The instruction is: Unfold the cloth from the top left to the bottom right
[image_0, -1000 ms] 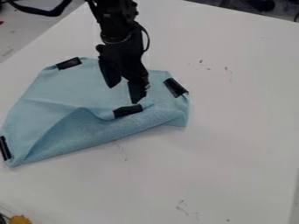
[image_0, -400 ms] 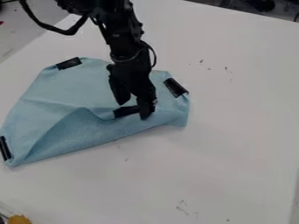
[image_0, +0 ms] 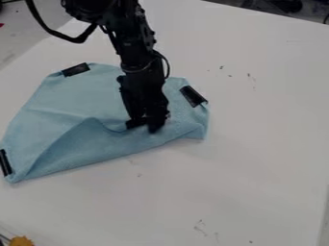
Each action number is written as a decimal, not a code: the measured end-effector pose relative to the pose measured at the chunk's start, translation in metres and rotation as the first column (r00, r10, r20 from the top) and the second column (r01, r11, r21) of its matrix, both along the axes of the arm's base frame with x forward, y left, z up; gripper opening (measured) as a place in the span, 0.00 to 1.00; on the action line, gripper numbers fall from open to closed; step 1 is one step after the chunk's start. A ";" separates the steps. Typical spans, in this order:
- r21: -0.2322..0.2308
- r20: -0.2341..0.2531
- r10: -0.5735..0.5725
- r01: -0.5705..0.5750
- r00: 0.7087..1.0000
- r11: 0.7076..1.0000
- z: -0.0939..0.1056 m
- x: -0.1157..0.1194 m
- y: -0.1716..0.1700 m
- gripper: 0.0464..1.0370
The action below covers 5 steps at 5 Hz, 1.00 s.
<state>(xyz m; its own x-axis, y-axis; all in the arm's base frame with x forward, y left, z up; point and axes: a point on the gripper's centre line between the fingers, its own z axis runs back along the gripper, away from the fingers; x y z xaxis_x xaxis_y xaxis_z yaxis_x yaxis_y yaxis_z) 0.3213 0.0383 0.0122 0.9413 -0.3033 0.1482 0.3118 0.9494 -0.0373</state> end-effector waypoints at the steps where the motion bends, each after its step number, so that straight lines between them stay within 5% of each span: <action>1: -0.007 -0.006 -0.004 0.004 1.000 1.000 -0.003 0.002 0.001 0.32; 2: -0.010 -0.009 0.002 -0.003 1.000 1.000 -0.003 0.002 0.002 0.13; 3: -0.012 0.001 0.008 -0.008 1.000 1.000 -0.002 0.004 0.003 0.05; 4: 0.010 -0.008 0.013 -0.013 1.000 1.000 -0.002 0.002 0.004 0.04; 5: 0.066 0.002 0.004 -0.004 1.000 0.998 0.027 0.000 -0.010 0.04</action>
<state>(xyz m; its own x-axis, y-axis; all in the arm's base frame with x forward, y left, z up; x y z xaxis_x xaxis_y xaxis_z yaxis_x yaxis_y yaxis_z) 0.3215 0.0281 0.0396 0.9423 -0.3087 0.1295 0.3080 0.9510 0.0257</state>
